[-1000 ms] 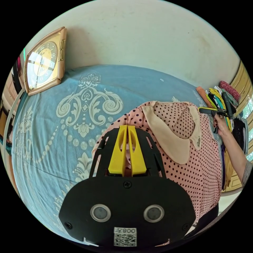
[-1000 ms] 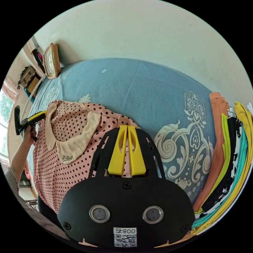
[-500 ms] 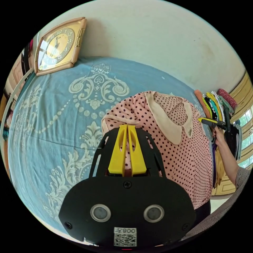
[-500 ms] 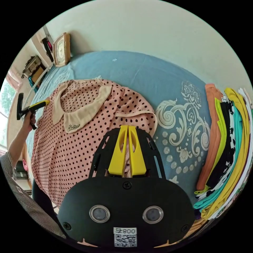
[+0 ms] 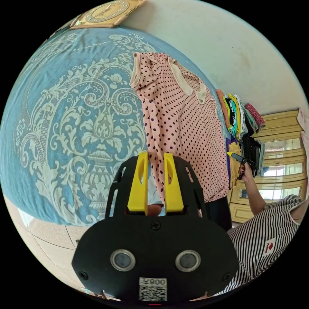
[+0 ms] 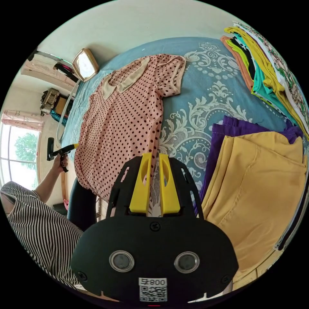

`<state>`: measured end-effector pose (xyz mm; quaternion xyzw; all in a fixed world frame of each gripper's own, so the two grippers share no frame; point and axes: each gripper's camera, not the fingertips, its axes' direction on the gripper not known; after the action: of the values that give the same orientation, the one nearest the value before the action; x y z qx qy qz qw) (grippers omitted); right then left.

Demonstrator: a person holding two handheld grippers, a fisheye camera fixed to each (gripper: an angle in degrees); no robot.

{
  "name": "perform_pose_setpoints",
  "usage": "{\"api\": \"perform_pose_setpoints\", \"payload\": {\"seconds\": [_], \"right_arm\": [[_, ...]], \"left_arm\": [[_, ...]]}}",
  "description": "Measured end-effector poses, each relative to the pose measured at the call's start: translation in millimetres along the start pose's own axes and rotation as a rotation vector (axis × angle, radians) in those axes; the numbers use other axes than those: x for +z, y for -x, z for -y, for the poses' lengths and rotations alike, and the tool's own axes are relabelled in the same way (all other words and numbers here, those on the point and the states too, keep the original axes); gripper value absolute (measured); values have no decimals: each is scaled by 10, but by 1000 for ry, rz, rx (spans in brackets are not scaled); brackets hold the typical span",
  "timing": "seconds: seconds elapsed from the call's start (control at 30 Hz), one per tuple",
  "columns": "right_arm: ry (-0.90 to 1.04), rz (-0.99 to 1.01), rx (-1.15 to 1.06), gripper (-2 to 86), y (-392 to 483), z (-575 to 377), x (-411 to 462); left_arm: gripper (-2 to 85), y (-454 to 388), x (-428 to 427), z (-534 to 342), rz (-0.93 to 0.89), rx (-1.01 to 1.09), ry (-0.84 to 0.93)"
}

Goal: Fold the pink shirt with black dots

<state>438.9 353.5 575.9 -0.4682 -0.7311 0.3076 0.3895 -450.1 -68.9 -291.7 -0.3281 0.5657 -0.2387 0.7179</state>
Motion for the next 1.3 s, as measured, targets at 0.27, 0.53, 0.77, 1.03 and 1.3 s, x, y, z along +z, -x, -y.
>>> {"api": "perform_pose_setpoints", "payload": {"seconds": [0.27,0.53,0.77,1.03,1.3], "right_arm": [[-30,22,58,56,-237,-35,-111],[-93,48,73,65,-390,260,-175],[-29,28,33,12,-510,228,-34],[-164,66,94,36,-696,144,-296],[-73,-24,97,15,-734,482,-4]], "left_arm": [[43,430,-71,17,-44,-42,-65],[67,606,421,742,-92,-16,-91],[21,914,731,819,-60,-61,-119],[61,1048,1099,1092,-83,-53,-226],[29,1070,1954,1556,-23,-43,-177]]}}
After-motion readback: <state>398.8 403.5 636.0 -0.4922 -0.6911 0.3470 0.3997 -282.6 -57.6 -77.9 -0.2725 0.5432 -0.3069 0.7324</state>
